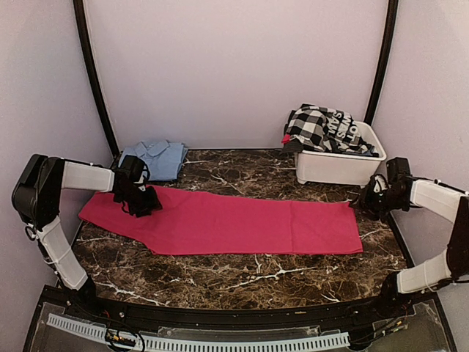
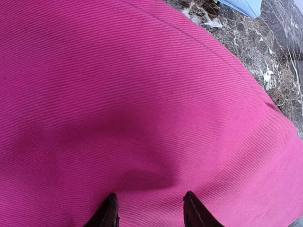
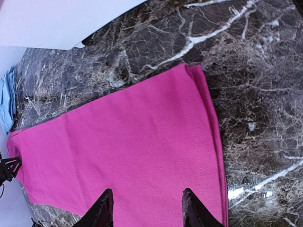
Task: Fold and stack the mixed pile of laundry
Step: Pick up the rectangle-folded trousers from the center of the board.
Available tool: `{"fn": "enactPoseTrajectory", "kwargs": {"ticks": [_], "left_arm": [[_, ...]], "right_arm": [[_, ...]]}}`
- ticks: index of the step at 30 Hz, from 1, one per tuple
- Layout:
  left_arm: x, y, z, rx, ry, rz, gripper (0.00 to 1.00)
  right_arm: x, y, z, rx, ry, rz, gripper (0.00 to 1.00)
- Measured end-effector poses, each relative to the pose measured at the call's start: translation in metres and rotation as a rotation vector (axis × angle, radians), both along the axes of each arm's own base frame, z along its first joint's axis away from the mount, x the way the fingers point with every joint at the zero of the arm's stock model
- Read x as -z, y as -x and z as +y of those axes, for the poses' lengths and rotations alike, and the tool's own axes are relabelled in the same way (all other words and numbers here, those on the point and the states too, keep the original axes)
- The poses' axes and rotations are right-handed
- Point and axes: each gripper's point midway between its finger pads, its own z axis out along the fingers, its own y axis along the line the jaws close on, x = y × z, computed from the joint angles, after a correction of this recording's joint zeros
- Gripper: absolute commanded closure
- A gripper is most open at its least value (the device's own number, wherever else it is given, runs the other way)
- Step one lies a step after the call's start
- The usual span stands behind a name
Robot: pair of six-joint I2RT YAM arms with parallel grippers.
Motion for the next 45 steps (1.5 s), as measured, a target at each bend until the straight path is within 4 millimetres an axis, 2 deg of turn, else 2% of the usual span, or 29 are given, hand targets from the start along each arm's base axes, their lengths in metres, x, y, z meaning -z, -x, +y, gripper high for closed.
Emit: {"fn": "enactPoseTrajectory", "kwargs": {"ticks": [8, 15, 21, 24, 29, 30, 32, 33, 38, 41, 45], "left_arm": [[-0.001, 0.000, -0.001, -0.005, 0.006, 0.005, 0.53], [-0.002, 0.000, -0.002, 0.000, 0.020, 0.011, 0.53], [-0.003, 0.001, -0.004, 0.005, 0.025, 0.014, 0.53], [-0.004, 0.002, -0.004, 0.009, 0.030, 0.017, 0.53], [-0.004, 0.003, -0.006, 0.015, 0.039, 0.021, 0.53], [-0.004, 0.003, -0.007, 0.016, 0.041, 0.021, 0.53], [-0.004, 0.004, -0.007, 0.018, 0.044, 0.022, 0.53], [-0.004, 0.004, -0.007, 0.019, 0.046, 0.023, 0.53], [-0.006, 0.004, -0.010, 0.031, 0.058, 0.019, 0.52], [-0.016, 0.003, -0.013, 0.052, 0.057, -0.009, 0.51], [-0.040, 0.002, -0.017, 0.076, 0.049, -0.074, 0.51]], "right_arm": [[0.035, 0.014, -0.012, 0.075, 0.037, 0.142, 0.56], [0.052, 0.021, -0.027, 0.141, 0.105, 0.214, 0.57], [0.077, 0.023, -0.032, 0.150, 0.132, 0.298, 0.63], [0.079, 0.012, -0.030, 0.132, 0.136, 0.280, 0.66], [0.079, 0.001, -0.015, 0.065, 0.166, 0.263, 0.71], [0.079, -0.001, -0.012, 0.051, 0.177, 0.262, 0.76], [0.079, -0.003, -0.005, 0.022, 0.191, 0.261, 0.96], [0.080, -0.004, -0.002, 0.010, 0.194, 0.263, 1.00], [0.079, -0.005, 0.004, -0.019, 0.180, 0.258, 1.00], [0.074, -0.001, 0.007, -0.029, 0.168, 0.261, 1.00], [0.043, 0.006, 0.004, -0.019, 0.166, 0.209, 1.00]]}}
